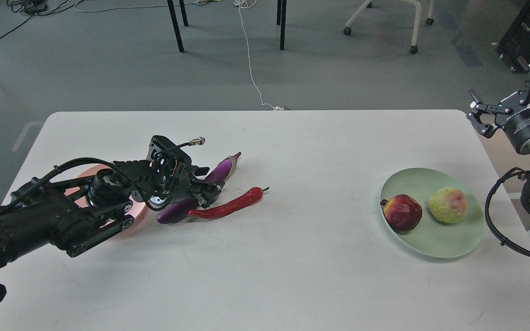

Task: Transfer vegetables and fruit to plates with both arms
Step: 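Grasp the eggplant with the left hand and lift it, then lower the eggplant onto the pink plate and release it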

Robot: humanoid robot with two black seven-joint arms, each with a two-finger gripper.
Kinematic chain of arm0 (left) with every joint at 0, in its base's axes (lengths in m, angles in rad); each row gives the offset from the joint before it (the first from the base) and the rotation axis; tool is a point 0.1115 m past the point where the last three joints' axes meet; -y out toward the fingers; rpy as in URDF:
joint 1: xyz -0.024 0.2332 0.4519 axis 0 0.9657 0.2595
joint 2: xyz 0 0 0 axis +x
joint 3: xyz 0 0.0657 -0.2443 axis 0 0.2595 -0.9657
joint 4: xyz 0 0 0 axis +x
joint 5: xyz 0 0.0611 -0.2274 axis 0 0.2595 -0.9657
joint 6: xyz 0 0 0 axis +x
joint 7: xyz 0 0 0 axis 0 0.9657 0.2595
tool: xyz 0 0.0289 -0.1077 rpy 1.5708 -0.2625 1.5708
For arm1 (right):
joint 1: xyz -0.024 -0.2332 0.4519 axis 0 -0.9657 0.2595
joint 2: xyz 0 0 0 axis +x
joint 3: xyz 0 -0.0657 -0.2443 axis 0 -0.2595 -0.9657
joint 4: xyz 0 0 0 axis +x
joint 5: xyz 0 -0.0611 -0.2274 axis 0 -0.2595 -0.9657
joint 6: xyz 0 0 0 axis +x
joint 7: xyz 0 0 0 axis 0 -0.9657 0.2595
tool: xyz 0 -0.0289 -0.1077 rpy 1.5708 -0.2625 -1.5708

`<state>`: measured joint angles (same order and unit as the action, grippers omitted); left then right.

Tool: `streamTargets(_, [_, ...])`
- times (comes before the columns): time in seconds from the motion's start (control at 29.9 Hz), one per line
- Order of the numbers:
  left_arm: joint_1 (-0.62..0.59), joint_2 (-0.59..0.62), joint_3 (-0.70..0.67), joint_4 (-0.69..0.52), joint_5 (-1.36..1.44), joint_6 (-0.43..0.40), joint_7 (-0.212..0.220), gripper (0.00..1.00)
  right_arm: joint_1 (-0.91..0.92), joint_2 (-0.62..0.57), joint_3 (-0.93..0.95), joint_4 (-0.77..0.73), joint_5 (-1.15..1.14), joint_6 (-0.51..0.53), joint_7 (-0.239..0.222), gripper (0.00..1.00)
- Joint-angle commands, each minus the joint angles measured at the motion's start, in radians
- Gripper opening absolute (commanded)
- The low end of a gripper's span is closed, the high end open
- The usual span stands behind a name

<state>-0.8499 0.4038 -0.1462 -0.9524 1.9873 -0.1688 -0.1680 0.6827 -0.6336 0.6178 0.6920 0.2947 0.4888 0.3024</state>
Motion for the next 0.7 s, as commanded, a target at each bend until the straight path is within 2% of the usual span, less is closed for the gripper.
streamTargets(0.0, [0.0, 0.003, -0.001, 0.001, -0.007, 0.0, 0.002, 0.14, -0.002, 0.0, 0.002, 0.0, 0.0, 0.0, 0.001, 0.99])
streamTargets(0.2, [-0.004, 0.052, -0.035, -0.02, -0.117, 0.005, 0.001, 0.1, 0.0, 0.002, 0.003, -0.002, 0.0, 0.0, 0.001, 0.99])
streamTargets(0.37, [-0.055, 0.248, -0.101, -0.172, -0.359, 0.009, 0.005, 0.11, 0.009, 0.002, 0.014, -0.002, -0.002, 0.0, 0.001, 0.99])
streamTargets(0.53, [-0.041, 0.441, -0.063, -0.19, -0.387, 0.008, 0.002, 0.12, 0.008, 0.002, 0.019, -0.003, -0.002, 0.0, 0.001, 0.99])
streamTargets(0.67, [0.005, 0.512, 0.034, -0.166, -0.389, 0.011, 0.002, 0.12, 0.005, 0.003, 0.019, -0.003, -0.002, 0.0, 0.001, 0.99])
